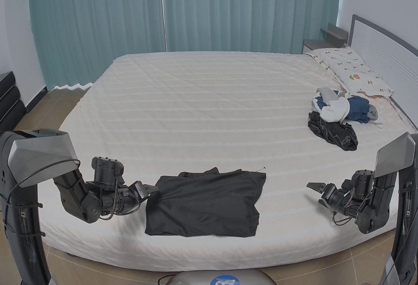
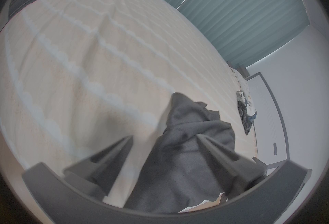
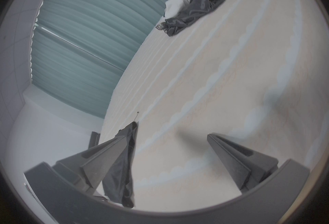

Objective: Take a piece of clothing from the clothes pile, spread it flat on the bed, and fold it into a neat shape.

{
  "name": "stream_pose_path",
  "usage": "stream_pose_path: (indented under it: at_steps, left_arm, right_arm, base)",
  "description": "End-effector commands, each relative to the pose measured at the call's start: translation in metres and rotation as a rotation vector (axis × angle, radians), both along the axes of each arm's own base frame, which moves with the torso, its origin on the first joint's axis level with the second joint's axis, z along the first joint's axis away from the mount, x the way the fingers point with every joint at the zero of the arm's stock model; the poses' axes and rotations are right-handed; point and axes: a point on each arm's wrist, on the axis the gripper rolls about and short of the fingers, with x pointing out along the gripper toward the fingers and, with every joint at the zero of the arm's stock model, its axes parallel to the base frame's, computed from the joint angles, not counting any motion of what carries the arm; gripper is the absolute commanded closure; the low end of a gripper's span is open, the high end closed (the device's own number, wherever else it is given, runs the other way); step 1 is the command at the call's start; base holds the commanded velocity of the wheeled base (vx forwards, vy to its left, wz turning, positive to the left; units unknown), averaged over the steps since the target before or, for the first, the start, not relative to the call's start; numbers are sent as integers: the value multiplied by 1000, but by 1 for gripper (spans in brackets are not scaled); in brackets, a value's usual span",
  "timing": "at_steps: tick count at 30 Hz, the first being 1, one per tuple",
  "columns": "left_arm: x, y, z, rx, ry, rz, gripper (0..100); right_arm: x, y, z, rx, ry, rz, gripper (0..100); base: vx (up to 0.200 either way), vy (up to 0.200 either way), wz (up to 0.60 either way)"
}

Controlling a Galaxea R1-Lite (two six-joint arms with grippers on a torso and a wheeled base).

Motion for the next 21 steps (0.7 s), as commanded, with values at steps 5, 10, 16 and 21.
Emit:
stream_pose_path:
  at_steps: [5,10,16,21]
  left_arm:
    - [25,1,26,-27,-120,17,0]
    - [50,-15,12,-12,-127,-28,0]
    - [67,-23,-6,57,-96,-86,0]
    - [76,-27,-17,74,-96,-105,0]
  right_arm:
    - [6,29,18,-40,-88,65,0]
    - [5,72,17,-43,-106,178,0]
    - [5,101,7,-66,-104,220,0]
    - [7,110,3,-68,-113,245,0]
  base:
    - [0,0,0]
    - [0,0,0]
    - [0,0,0]
    - [0,0,0]
